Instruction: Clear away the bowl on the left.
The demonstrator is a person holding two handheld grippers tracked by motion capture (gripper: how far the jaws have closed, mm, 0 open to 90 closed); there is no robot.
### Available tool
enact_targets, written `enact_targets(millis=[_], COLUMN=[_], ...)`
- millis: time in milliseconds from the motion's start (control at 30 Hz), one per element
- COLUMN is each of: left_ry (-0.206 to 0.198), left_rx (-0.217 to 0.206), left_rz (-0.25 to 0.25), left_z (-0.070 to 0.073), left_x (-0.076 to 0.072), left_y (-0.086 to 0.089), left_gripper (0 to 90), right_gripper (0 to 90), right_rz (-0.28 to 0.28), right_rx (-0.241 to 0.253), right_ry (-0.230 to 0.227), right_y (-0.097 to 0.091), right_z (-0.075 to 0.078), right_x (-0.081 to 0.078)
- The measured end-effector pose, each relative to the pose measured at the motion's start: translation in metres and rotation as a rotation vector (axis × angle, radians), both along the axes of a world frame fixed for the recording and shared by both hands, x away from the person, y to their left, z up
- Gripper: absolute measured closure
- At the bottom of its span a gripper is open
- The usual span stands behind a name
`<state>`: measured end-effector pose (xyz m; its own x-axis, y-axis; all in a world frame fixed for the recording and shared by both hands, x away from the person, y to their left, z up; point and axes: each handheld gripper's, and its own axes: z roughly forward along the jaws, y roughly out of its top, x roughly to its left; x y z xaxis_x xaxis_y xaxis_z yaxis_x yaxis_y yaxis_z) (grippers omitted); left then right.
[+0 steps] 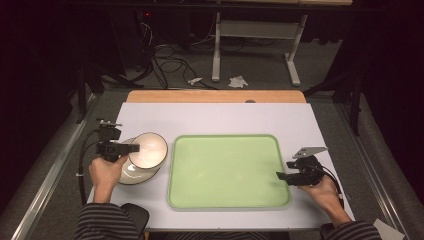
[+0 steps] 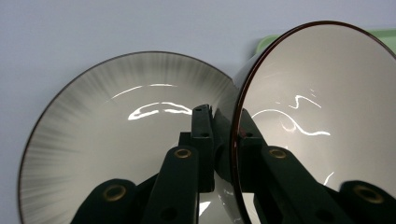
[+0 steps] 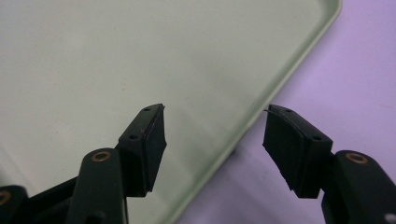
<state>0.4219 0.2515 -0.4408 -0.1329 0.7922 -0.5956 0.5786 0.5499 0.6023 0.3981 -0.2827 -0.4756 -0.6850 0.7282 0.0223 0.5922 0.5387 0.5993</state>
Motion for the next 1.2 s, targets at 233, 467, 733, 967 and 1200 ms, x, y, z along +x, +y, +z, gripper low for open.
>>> enact_targets(millis=[233, 467, 733, 967, 1200], left_ry=[-0.011, -0.019, -0.034, -0.025, -0.018], left_rx=[-0.003, -0.011, -0.007, 0.012, 0.038], left_rz=[-0.05, -0.081, -0.136, -0.177, -0.245], left_z=[0.007, 0.012, 0.018, 0.018, 0.017], left_x=[0.003, 0.005, 0.005, 0.006, 0.009], left_y=[-0.017, -0.029, -0.047, -0.063, -0.086], left_gripper=[82.6, 82.7, 82.7, 82.7, 82.7], right_gripper=[40.3, 40.3, 40.6, 40.6, 40.6], right_rz=[-0.009, -0.01, -0.021, -0.022, -0.023], right_rx=[-0.001, 0.001, 0.007, 0.004, 0.003], right_ry=[-0.002, -0.014, -0.028, -0.029, -0.027], right_y=[0.0, 0.0, -0.001, 0.0, 0.0], right_z=[-0.001, 0.0, 0.001, 0.002, 0.002], right_x=[0.001, 0.0, 0.0, 0.0, 0.001])
